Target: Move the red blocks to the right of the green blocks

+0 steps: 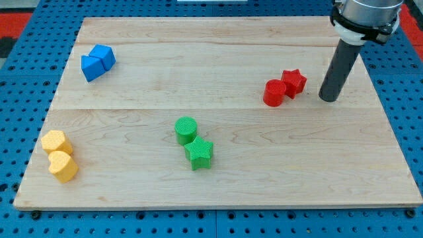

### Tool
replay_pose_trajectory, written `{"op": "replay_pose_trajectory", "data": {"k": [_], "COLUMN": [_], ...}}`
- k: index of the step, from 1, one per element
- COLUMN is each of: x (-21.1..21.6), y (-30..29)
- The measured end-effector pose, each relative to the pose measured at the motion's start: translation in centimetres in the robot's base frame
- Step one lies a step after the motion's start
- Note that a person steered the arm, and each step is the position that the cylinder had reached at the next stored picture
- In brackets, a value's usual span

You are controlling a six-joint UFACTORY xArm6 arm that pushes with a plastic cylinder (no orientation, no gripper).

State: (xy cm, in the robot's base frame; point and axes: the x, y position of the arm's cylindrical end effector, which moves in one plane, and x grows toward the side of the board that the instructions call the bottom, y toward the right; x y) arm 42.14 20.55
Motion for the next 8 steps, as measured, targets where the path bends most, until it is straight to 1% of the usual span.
{"op": "replay_pose_trajectory", "data": {"k": [1, 5, 6, 7, 8], "x": [1.7, 1.7, -0.4, -2.9, -3.4], "y": [1.5, 2.0, 5.9, 3.5, -1.8]}}
